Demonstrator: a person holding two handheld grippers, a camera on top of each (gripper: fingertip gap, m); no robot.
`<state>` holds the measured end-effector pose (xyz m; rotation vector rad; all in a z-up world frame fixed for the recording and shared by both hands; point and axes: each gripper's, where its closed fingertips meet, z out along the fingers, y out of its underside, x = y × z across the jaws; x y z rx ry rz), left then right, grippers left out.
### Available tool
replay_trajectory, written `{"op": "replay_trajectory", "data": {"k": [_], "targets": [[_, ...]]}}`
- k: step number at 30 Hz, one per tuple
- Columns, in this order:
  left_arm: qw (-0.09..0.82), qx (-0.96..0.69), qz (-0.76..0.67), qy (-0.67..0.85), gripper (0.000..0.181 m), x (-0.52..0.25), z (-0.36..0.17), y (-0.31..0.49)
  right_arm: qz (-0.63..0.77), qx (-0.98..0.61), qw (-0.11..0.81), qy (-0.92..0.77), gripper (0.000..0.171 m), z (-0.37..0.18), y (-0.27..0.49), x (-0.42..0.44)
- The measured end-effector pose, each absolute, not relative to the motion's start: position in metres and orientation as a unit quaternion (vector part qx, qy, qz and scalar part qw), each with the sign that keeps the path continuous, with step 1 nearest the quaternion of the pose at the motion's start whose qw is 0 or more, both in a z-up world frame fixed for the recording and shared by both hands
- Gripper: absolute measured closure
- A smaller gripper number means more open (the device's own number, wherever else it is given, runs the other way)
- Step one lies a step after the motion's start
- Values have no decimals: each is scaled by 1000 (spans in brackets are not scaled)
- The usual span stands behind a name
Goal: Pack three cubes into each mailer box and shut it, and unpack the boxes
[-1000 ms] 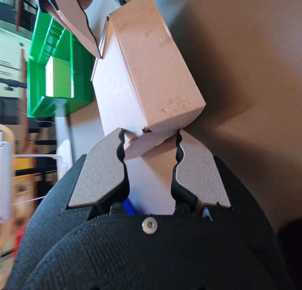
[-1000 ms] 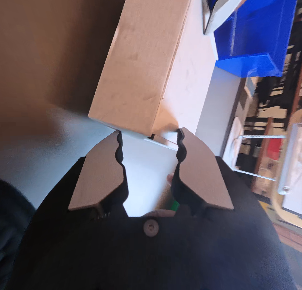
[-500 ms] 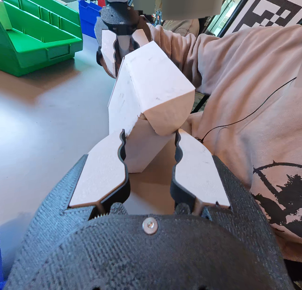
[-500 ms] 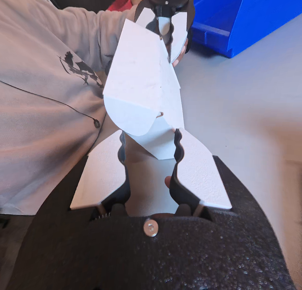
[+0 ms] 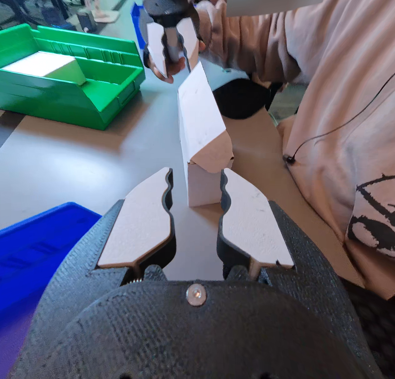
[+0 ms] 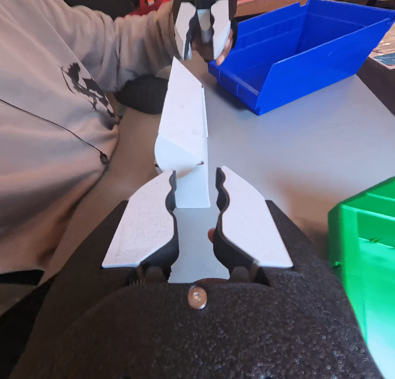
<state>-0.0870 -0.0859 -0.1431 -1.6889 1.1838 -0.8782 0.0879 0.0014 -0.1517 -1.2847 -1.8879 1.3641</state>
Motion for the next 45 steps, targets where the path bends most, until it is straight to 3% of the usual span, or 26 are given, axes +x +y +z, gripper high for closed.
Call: {"op": "replay_trajectory", "data": {"k": [7, 14, 19, 45], "targets": [[406, -646, -374, 528, 135, -50, -154, -90, 501, -414, 182, -738, 130, -158, -20, 74], [387, -614, -462, 510, 151, -42, -138, -93, 572, -402, 122, -704, 145, -145, -22, 75], [376, -608, -496, 493, 152, -38, -136, -88, 614, -397, 66, -679, 144, -143, -30, 72], [387, -627, -350, 578, 155, -39, -134, -100, 516, -405, 111, -746, 146, -137, -35, 75]]}}
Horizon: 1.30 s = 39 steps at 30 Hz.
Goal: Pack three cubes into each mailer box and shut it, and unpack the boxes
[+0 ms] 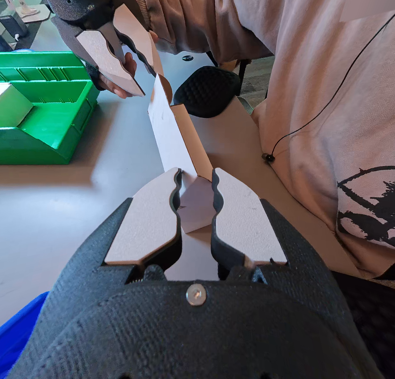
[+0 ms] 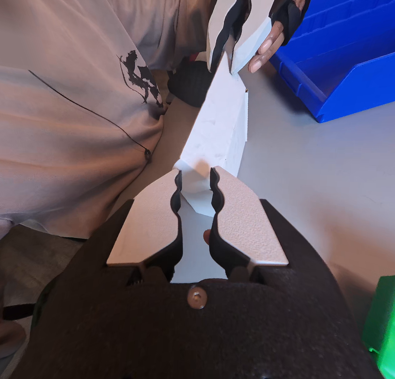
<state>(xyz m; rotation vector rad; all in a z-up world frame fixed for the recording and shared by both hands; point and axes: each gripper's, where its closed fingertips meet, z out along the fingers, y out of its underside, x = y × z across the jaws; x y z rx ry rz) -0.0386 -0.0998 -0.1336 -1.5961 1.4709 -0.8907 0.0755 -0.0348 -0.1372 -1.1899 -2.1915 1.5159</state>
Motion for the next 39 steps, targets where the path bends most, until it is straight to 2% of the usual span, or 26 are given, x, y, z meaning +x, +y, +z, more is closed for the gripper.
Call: {"op": "replay_trajectory", "data": {"k": [6, 13, 18, 39], "targets": [[375, -623, -376, 574, 144, -58, -142, -101, 519, -406, 116, -743, 146, -137, -34, 76], [385, -612, -374, 580, 147, -52, -151, -94, 517, -398, 103, -751, 143, -144, -37, 75], [382, -613, -395, 568, 156, -54, -147, -91, 534, -400, 96, -738, 152, -140, -35, 75], [358, -618, -408, 569, 156, -54, -147, -91, 547, -418, 62, -722, 155, -136, -35, 72]]}}
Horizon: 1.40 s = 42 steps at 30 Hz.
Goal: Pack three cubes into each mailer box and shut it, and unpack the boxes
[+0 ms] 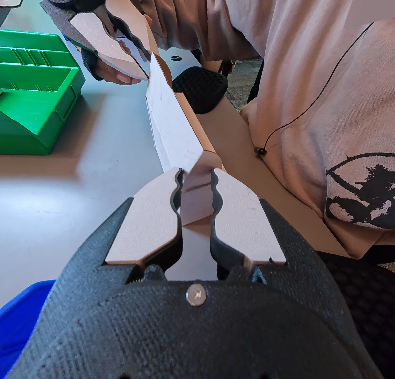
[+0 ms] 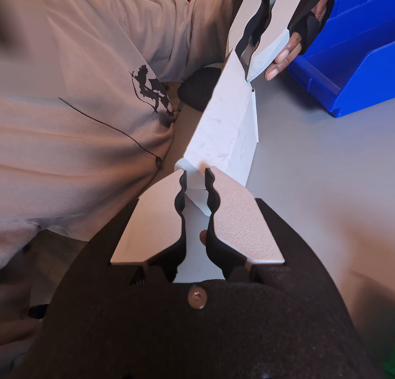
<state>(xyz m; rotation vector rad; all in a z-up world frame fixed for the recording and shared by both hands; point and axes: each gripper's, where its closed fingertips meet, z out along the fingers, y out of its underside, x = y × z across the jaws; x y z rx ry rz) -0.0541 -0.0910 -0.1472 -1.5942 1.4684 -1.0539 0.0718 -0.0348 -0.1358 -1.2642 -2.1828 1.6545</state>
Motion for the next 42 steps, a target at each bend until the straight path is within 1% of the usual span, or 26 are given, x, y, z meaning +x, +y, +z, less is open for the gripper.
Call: {"op": "replay_trajectory", "data": {"k": [4, 8, 12, 14, 17, 21, 30, 32, 34, 38, 40, 42], "targets": [[358, -618, -408, 568, 156, -54, -147, -91, 560, -427, 46, -709, 159, -133, -34, 72], [357, -618, -410, 568, 156, -54, -148, -91, 568, -434, 30, -699, 157, -135, -32, 71], [357, -618, -412, 567, 157, -54, -149, -90, 549, -416, 44, -724, 144, -140, -38, 72], [359, -617, -414, 565, 157, -53, -149, -90, 543, -405, 56, -733, 141, -140, -40, 73], [362, -616, -417, 562, 157, -53, -149, -90, 538, -394, 61, -743, 142, -140, -44, 74], [361, -616, -421, 560, 157, -55, -149, -92, 554, -398, 49, -730, 156, -136, -45, 74], [360, -618, -436, 545, 156, -56, -149, -92, 597, -421, 24, -682, 158, -134, -38, 69], [361, -618, -442, 540, 156, -56, -149, -93, 591, -418, 34, -689, 158, -138, -38, 70], [366, -618, -442, 537, 156, -56, -149, -92, 579, -414, 67, -699, 156, -139, -36, 71], [369, -618, -441, 535, 156, -57, -149, -92, 551, -394, 102, -729, 143, -143, -41, 74], [369, -619, -442, 535, 156, -56, -150, -92, 537, -387, 121, -740, 142, -144, -42, 72], [367, -619, -443, 535, 156, -56, -150, -92, 534, -381, 120, -745, 142, -144, -43, 71]]}}
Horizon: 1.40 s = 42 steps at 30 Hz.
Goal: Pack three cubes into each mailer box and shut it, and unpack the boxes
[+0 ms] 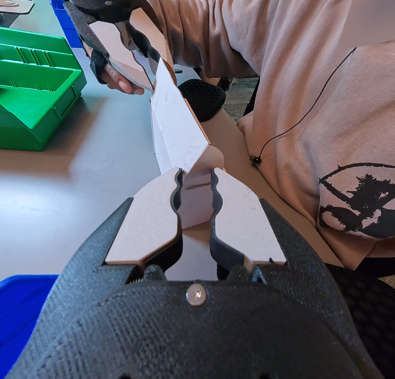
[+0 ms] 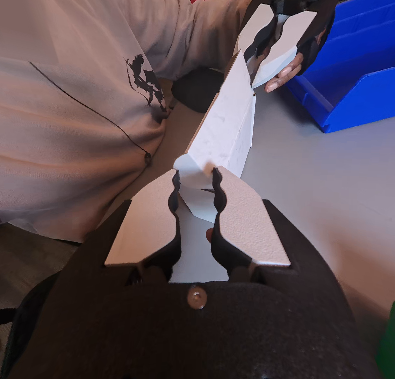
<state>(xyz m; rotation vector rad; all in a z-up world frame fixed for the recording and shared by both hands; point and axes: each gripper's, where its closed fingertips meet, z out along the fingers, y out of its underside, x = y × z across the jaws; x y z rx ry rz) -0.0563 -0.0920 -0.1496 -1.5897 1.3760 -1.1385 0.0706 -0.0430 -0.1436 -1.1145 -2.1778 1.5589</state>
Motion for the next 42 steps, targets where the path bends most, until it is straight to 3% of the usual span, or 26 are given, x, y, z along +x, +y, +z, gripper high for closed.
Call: {"op": "replay_trajectory", "data": {"k": [13, 29, 37, 42], "targets": [[347, -618, -485, 512, 156, -54, -147, -89, 593, -403, 55, -695, 151, -141, -34, 65], [313, -647, -358, 595, 159, -57, -153, -94, 495, -401, 95, -765, 152, -149, -35, 69], [337, -638, -185, 667, 159, -52, -160, -100, 353, -387, 167, -835, 154, -166, -34, 73], [386, -653, -201, 620, 149, -54, -144, -102, 368, -403, 194, -815, 139, -158, -34, 77]]}}
